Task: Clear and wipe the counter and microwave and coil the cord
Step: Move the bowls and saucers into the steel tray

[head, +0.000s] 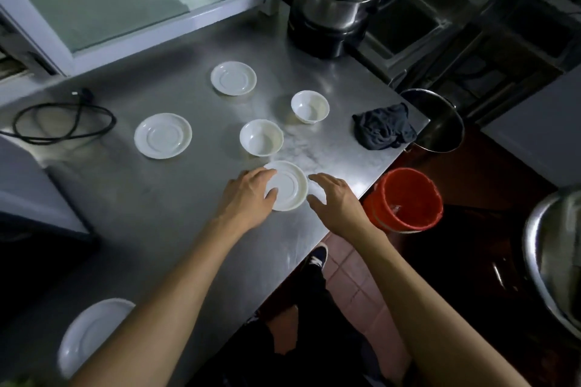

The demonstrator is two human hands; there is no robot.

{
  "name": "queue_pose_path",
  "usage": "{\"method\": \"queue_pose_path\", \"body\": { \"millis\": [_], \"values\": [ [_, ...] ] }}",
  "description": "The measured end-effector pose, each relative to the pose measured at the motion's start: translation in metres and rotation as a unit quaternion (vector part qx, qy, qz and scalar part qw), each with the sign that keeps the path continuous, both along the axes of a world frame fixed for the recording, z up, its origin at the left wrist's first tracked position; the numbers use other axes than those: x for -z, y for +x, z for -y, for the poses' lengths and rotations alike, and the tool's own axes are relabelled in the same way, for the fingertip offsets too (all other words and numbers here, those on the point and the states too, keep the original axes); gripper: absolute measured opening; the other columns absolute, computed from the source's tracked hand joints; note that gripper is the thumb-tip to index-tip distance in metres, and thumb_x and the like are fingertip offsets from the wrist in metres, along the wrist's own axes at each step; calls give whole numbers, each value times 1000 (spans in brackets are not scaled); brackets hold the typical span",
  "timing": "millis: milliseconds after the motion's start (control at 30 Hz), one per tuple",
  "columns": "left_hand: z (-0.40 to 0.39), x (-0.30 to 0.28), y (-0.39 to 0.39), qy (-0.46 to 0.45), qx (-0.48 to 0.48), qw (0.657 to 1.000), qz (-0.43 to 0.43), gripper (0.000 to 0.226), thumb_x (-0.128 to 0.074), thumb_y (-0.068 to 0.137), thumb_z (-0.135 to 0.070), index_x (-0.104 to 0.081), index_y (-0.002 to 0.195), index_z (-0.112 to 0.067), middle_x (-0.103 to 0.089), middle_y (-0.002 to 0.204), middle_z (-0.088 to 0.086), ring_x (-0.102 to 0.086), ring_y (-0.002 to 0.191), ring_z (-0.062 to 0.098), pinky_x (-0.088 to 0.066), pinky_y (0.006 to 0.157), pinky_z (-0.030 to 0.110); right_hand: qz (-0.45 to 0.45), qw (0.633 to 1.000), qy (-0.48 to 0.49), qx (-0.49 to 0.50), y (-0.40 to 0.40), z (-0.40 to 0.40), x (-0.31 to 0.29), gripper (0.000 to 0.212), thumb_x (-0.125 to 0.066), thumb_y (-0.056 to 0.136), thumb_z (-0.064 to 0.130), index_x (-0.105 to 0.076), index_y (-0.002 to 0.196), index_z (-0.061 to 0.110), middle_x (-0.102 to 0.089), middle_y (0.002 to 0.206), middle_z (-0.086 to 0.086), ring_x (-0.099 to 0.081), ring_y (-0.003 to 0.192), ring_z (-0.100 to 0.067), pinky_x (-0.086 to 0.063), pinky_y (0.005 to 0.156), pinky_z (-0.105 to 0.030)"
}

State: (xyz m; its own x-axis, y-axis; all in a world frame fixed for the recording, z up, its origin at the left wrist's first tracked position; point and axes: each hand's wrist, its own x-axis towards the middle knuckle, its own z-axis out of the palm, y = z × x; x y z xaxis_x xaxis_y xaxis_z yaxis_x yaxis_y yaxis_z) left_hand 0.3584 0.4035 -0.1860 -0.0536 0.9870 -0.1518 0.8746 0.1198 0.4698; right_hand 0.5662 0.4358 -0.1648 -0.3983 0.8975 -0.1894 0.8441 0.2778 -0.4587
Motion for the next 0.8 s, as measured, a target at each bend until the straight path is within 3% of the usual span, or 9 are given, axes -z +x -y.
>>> {"method": "queue_pose_path", "body": {
  "millis": [133,300,500,800],
  "values": [
    [-23,15,-2,-5,-37,999,-14,49,-56,95,-34,-49,142,-25,-47,147,-5,-42,132,23,-41,102,44,0,999,-12,-39,-8,-42,19,47,-63,94,27,-54,138,14,-56,138,-5,-51,123,-33,-45,100,-45],
    [-66,26,3,-29,-56,995,-74,51,-57,92,-35,-47,141,-23,-43,147,-2,-41,132,27,-45,94,48,9,997,-9,-79,-18,-112,39,52,-61,95,30,-48,144,17,-41,154,-9,-42,135,-36,-40,107,-48],
    [-124,40,4,-61,-94,986,-124,65,-60,88,-42,-39,146,-22,-32,155,3,-30,140,31,-49,93,51,18,993,14,-115,-21,-185,60,54,-63,92,28,-48,142,19,-36,156,-12,-37,138,-38,-39,106,-54],
    [-178,55,15,-163,-173,965,-112,96,-65,81,-60,-10,155,-32,0,163,6,-1,149,38,-33,105,62,68,986,13,-152,-23,-265,83,67,-65,91,33,-35,150,22,-19,164,-9,-19,149,-36,-27,114,-58]
  ]
}}
